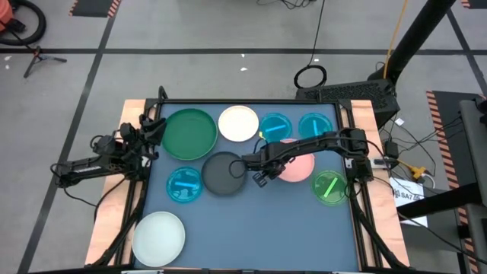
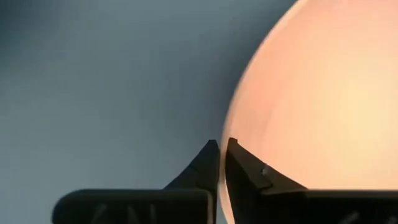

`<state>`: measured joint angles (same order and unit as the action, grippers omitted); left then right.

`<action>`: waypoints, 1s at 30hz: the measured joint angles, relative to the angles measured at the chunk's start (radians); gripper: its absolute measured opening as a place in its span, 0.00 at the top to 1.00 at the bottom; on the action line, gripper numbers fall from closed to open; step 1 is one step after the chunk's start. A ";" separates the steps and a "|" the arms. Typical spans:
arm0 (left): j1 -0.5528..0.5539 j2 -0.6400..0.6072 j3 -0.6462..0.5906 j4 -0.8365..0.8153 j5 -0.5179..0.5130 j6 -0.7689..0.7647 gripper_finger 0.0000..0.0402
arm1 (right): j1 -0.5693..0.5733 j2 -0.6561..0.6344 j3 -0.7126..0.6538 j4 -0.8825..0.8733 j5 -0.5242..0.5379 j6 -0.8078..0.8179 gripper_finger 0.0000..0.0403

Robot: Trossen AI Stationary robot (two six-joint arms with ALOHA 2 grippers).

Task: Stack plastic plates
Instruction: Stack the pink plate on top of the dark green plate

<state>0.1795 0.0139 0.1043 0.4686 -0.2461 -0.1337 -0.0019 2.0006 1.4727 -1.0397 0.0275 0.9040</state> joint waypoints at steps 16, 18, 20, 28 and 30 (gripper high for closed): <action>0.000 0.000 0.000 0.000 0.000 -0.002 0.71 | 0.037 0.000 0.340 -0.159 0.180 -0.198 0.99; 0.000 0.000 0.000 0.003 0.000 -0.002 0.71 | 0.032 0.000 0.367 -0.103 0.191 -0.265 0.99; 0.000 0.000 0.000 0.005 0.000 -0.006 0.71 | 0.025 0.000 0.382 -0.025 0.200 -0.343 0.99; 0.000 0.000 0.000 0.006 0.000 -0.009 0.71 | -0.018 0.007 0.385 0.282 0.205 -0.605 0.99; 0.000 0.000 0.000 0.007 0.000 -0.009 0.71 | -0.030 0.011 0.385 0.333 0.204 -0.651 0.99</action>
<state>0.1795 0.0139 0.1043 0.4759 -0.2459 -0.1425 -0.0323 2.0121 1.8580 -0.7062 0.2317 0.2530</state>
